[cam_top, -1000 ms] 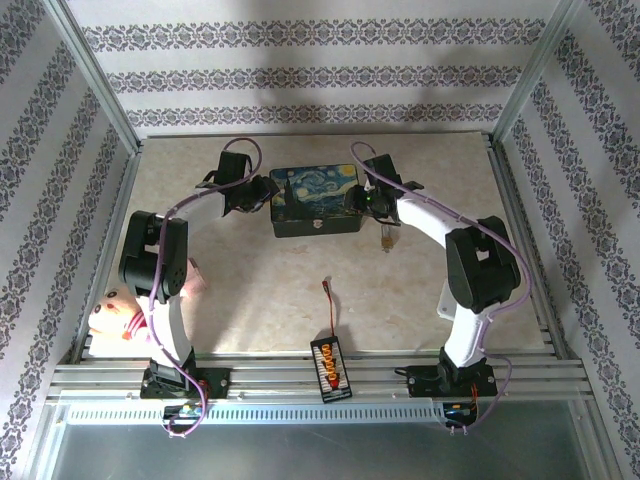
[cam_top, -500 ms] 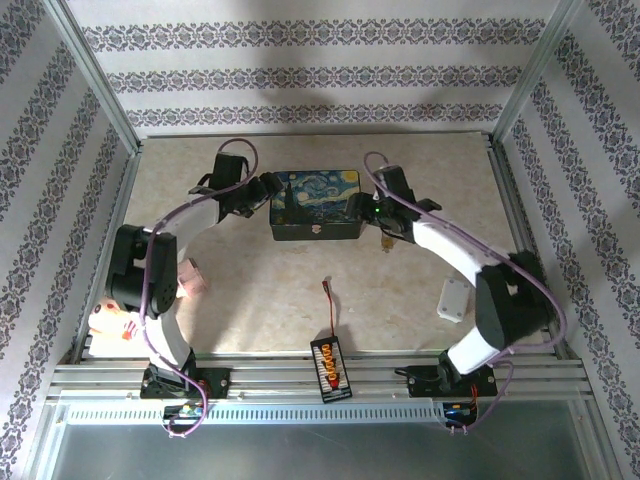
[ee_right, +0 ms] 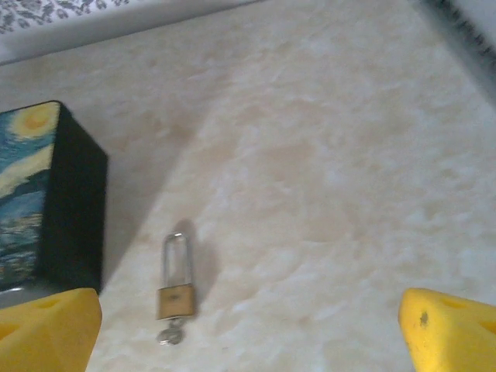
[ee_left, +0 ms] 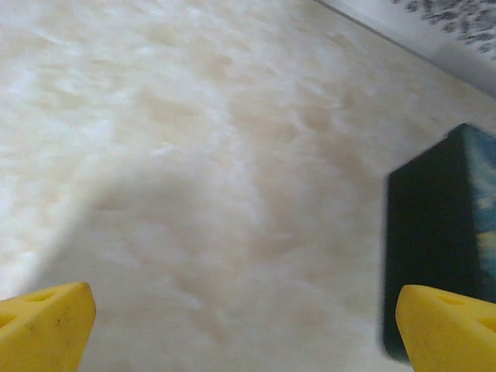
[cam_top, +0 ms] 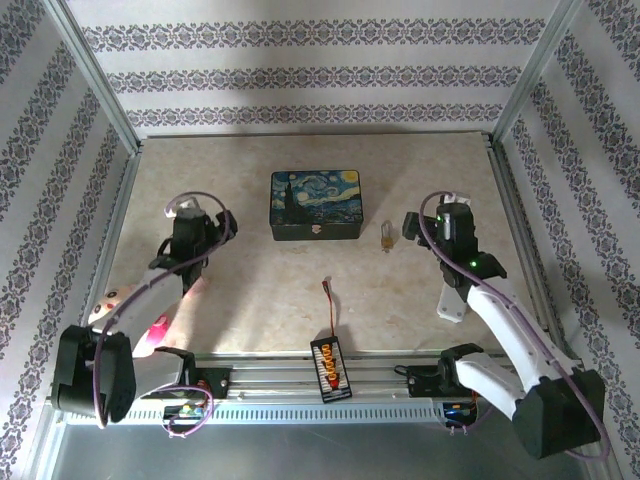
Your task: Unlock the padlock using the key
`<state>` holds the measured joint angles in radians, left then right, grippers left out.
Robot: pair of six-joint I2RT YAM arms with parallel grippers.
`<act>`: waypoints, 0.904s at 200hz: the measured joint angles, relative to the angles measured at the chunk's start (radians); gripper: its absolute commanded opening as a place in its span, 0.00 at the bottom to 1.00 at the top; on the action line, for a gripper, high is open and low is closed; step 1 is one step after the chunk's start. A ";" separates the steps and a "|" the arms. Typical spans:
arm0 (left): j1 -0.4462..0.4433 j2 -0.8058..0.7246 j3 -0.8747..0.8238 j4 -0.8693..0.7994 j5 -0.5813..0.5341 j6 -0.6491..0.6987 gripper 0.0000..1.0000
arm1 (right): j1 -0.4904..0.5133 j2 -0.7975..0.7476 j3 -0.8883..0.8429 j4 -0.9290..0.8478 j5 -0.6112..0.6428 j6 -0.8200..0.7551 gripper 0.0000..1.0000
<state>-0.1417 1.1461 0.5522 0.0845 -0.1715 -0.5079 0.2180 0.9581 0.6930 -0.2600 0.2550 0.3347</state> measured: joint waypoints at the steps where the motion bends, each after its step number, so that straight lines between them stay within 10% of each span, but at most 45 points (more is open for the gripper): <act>1: 0.000 -0.002 -0.004 0.003 -0.003 0.004 0.99 | -0.001 -0.002 -0.002 0.001 0.002 -0.003 0.98; 69: 0.044 0.059 -0.169 0.422 -0.131 0.349 0.99 | -0.016 -0.010 -0.304 0.390 0.051 -0.272 0.98; 181: 0.127 0.450 -0.240 0.913 0.111 0.483 0.99 | -0.081 0.244 -0.455 0.975 -0.052 -0.365 0.98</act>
<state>-0.0151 1.5959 0.3126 0.9977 -0.0605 -0.0246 0.1368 1.2022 0.2379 0.7155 0.2028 -0.0299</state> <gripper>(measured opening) 0.992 0.981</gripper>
